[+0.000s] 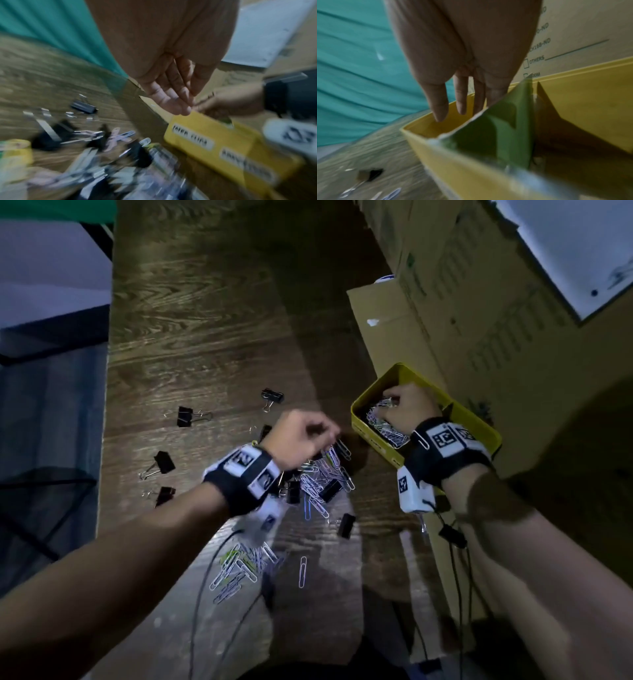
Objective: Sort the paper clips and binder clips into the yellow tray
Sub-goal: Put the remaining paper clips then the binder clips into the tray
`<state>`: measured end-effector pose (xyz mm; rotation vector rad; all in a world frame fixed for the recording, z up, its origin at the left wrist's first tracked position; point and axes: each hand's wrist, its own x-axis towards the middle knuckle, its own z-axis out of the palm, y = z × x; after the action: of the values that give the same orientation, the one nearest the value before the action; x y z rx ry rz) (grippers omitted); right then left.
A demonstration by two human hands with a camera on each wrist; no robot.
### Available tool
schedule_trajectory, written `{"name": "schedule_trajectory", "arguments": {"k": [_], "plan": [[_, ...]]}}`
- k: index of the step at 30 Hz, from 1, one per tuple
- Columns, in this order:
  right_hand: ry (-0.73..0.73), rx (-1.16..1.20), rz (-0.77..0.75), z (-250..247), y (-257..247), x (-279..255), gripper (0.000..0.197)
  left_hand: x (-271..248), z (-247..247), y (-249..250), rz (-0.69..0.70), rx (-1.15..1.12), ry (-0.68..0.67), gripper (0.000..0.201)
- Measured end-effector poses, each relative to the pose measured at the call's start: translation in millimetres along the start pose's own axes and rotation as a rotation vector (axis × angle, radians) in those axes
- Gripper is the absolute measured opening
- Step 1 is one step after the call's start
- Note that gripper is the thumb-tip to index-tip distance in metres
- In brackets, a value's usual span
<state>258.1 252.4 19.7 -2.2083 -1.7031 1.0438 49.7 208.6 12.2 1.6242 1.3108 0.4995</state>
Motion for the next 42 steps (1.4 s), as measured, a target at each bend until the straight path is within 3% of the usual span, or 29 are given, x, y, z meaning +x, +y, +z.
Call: {"name": "schedule_trajectory", "arguments": {"k": [3,6,7,9,11,15,18,21,23,25,27,30,34,37,42], "plan": [[0.08,0.018,-0.088,3.3,-6.9,-15.3,0.038,-57.3,4.6,-38.9,0.251,0.362,-0.228,0.015],[0.181,0.173,-0.225,17.6,-18.3,-36.1,0.026,-112.2,38.8,-74.6,0.56,0.607,-0.595,0.025],[0.201,0.238,-0.271,23.8,-22.8,-45.0,0.024,-127.5,52.3,-87.2,0.627,0.702,-0.702,0.032],[0.164,0.315,-0.339,37.1,-30.7,-68.0,0.021,-153.9,68.4,-109.5,0.656,0.928,-0.774,0.041],[0.086,0.313,-0.393,51.5,-34.0,-92.7,0.02,-168.1,63.2,-121.9,0.652,1.031,-0.731,0.041],[-0.024,0.203,-0.477,95.6,-26.9,-135.7,0.016,-181.8,33.3,-143.0,0.668,1.016,-0.49,0.037],[-0.267,0.01,-0.373,144.5,-19.8,-163.4,0.029,-190.8,3.2,-152.6,0.594,0.952,-0.403,0.038],[-0.443,-0.127,-0.199,193.7,-14.8,-186.2,0.064,-199.7,-27.6,-152.8,0.364,0.791,-0.248,0.041],[-0.427,-0.154,-0.109,218.4,-18.9,-197.4,0.09,-209.5,-34.1,-149.3,0.097,0.746,-0.133,0.053],[-0.379,-0.184,-0.08,234.6,-28.4,-202.9,0.109,-222.0,-23.0,-147.3,-0.22,0.624,-0.128,0.078],[-0.363,-0.24,-0.094,240.5,-40.6,-206.6,0.118,-229.5,-2.3,-146.4,-0.343,0.518,-0.141,0.097],[-0.323,-0.408,-0.206,241.4,-54.3,-207.0,0.106,-224.3,22.8,-142.4,-0.347,0.54,-0.106,0.107],[-0.324,-0.441,-0.257,243.6,-53.8,-202.8,0.079,-210.4,25.4,-131.4,-0.393,0.585,-0.069,0.102],[-0.347,-0.444,-0.34,238.3,-51.2,-204.0,0.058,-207.7,20.1,-128.8,-0.384,0.549,-0.097,0.089],[-0.365,-0.418,-0.434,236.0,-42.5,-206.4,0.026,-212.5,12.6,-132.9,-0.254,0.521,-0.096,0.052]]}}
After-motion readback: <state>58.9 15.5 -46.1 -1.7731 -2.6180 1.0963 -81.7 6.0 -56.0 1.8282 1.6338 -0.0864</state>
